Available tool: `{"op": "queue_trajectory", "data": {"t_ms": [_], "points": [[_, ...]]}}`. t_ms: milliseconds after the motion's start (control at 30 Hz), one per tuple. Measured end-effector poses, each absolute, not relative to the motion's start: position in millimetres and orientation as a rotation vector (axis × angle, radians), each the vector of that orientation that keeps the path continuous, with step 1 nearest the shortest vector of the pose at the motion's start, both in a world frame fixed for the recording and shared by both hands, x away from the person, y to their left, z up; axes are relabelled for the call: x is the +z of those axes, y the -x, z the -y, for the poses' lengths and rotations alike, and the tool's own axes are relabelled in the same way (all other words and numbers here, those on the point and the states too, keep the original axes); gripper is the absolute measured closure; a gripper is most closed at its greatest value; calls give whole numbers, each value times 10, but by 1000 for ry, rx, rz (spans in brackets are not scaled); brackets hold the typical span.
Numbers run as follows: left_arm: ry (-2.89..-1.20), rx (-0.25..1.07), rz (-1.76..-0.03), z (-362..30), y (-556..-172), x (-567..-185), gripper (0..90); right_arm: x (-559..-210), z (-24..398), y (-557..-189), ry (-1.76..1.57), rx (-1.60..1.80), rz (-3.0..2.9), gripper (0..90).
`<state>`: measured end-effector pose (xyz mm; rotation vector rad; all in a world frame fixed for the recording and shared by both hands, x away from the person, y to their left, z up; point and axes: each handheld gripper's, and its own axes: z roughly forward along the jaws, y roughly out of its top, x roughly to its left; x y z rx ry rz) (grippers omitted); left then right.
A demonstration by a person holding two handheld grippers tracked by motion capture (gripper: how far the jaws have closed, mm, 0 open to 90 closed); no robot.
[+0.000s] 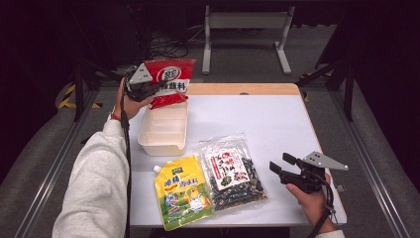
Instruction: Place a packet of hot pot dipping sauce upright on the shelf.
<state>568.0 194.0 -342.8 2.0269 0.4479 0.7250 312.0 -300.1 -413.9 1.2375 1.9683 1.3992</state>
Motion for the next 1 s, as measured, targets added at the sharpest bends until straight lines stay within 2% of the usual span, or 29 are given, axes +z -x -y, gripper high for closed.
{"op": "queue_trajectory", "data": {"t_ms": [133, 233, 267, 433, 600, 733, 833, 1000], "points": [[-2001, 693, -488, -1875, -5732, -3520, 851, -4129, 3039, -3107, -1250, 1411, -1947, 349], [-1992, 672, -556, -1888, -5735, -3599, 707, -4138, 3046, -3115, -1254, 1406, -1956, 346], [-1985, 678, -560, -1900, -5722, -3619, 807, -4141, 3037, -3120, -1251, 1409, -1965, 345], [-2075, 677, -617, -1959, -5703, -3735, 785, -4130, 3017, -3125, -1231, 1409, -1982, 337], [-2103, 666, -636, -2037, -5646, -3841, 893, -4140, 3009, -3137, -1230, 1402, -2010, 324], [-2116, 651, -674, -2036, -5675, -3912, 897, -4160, 2991, -3165, -1241, 1398, -2028, 320], [-2196, 667, -705, -2009, -5726, -4044, 895, -4172, 2968, -3176, -1237, 1392, -2045, 317], [-2165, 646, -706, -2026, -5740, -4060, 886, -4191, 2965, -3198, -1239, 1382, -2057, 315]]}}
